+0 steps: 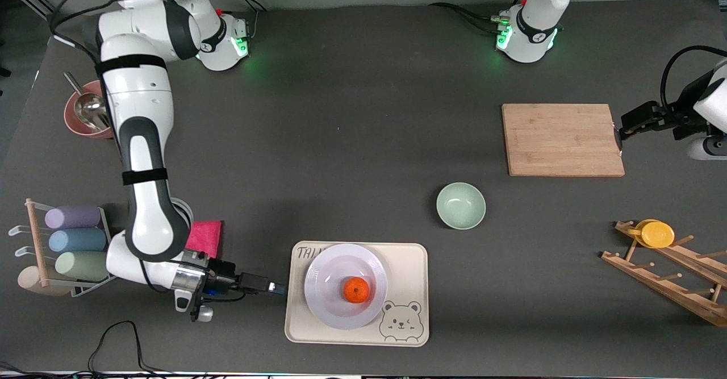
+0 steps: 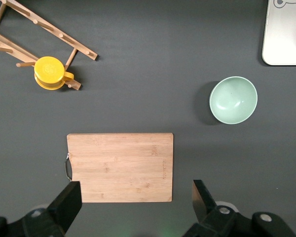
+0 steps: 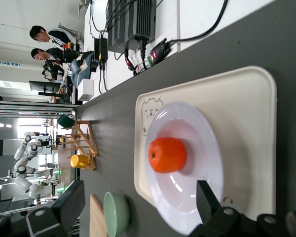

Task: Place orange and plate with both arms
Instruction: 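Release the plate rim and pull the right gripper back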

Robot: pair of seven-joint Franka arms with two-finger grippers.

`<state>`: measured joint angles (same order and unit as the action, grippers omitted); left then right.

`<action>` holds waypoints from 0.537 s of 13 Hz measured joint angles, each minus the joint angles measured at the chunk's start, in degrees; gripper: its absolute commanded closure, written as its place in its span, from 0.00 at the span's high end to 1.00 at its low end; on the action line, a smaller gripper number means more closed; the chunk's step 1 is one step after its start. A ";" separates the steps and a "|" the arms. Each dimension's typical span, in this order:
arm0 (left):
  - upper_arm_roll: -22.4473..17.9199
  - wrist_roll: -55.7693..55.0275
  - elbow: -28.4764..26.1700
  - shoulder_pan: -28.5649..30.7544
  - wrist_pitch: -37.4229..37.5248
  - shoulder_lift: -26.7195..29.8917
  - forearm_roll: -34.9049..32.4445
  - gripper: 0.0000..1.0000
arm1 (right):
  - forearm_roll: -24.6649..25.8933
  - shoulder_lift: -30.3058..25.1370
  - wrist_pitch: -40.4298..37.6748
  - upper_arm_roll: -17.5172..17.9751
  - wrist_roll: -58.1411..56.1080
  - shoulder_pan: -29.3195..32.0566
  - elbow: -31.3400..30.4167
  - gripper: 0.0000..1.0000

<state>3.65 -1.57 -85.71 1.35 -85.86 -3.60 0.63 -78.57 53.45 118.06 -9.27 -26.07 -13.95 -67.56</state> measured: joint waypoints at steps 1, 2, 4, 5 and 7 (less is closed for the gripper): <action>0.00 0.00 0.00 0.00 0.00 0.00 0.00 1.00 | 1.04 -3.16 -0.27 0.00 0.47 -0.06 -3.82 1.00; 0.00 0.00 0.00 0.00 0.00 0.00 0.00 1.00 | 3.87 -6.64 -0.33 -0.01 1.08 -0.16 -8.04 1.00; 0.02 0.00 0.00 -0.01 0.01 0.00 0.00 1.00 | 14.09 -14.10 -0.44 -0.02 4.19 -0.32 -16.15 1.00; 0.02 0.00 0.00 -0.01 0.01 0.00 0.00 1.00 | 21.19 -18.18 -0.56 -0.04 6.99 -0.35 -19.78 1.00; 0.02 0.00 0.00 -0.01 0.01 0.00 0.00 1.00 | 35.85 -25.53 -1.04 -0.06 13.19 -0.37 -25.15 1.00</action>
<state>3.67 -1.57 -85.71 1.34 -85.85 -3.60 0.63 -42.72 27.92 117.02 -9.32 -12.88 -14.32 -92.71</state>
